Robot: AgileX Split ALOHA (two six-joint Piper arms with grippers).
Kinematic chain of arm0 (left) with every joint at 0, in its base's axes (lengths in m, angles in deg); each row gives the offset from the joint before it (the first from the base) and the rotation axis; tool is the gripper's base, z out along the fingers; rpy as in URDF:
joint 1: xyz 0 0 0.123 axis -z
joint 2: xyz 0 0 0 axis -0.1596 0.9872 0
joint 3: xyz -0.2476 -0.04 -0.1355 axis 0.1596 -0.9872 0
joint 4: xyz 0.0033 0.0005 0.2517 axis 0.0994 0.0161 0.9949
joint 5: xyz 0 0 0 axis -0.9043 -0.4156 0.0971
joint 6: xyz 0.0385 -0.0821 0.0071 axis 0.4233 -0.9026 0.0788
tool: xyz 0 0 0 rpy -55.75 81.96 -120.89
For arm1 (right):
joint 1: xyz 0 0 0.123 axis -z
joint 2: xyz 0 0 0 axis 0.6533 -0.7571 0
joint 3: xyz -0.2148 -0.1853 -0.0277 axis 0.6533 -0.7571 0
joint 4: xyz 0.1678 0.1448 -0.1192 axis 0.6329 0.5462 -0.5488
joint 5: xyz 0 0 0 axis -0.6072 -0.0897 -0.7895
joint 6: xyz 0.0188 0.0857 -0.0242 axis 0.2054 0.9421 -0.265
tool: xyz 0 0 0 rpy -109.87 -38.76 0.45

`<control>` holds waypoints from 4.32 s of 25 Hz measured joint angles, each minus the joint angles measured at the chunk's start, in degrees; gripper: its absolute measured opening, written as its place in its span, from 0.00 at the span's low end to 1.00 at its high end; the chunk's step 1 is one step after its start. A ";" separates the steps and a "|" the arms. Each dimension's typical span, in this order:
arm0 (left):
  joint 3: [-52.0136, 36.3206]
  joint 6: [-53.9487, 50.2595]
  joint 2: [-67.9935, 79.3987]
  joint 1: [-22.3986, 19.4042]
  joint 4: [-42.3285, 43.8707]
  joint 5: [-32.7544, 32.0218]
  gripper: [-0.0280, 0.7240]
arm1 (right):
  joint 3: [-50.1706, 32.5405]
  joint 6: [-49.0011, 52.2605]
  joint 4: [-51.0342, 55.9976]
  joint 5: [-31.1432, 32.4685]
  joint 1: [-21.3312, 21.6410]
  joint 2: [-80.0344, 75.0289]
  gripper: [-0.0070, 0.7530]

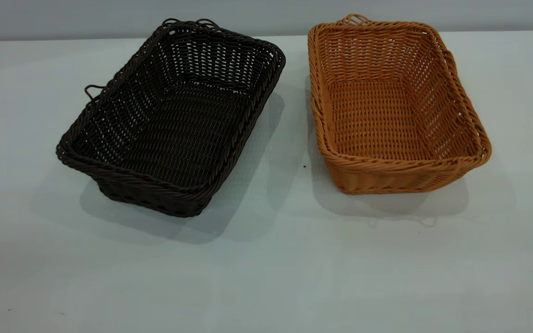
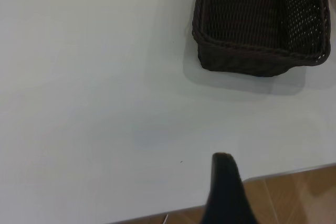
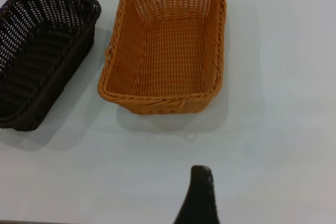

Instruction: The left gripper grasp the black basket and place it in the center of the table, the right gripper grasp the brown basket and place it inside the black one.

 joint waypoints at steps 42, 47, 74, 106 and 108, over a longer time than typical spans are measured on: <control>9.89 -1.44 20.98 0.00 -0.07 10.91 0.64 | 0.12 0.41 1.38 -2.98 0.00 -0.47 0.75; 14.25 1.89 39.63 0.00 -0.12 20.62 0.65 | 1.10 0.41 1.44 -4.46 0.00 -8.11 0.75; 50.87 17.93 117.97 8.69 -8.99 41.18 0.65 | 1.12 0.25 5.60 -20.28 0.00 -41.06 0.78; 66.61 19.55 138.89 10.31 -6.06 46.67 0.15 | 12.54 -11.64 44.13 -27.82 -0.43 -99.14 0.78; 67.95 19.74 138.17 10.31 -5.86 47.73 0.15 | 13.65 -10.79 49.30 -26.80 -0.43 -104.17 0.78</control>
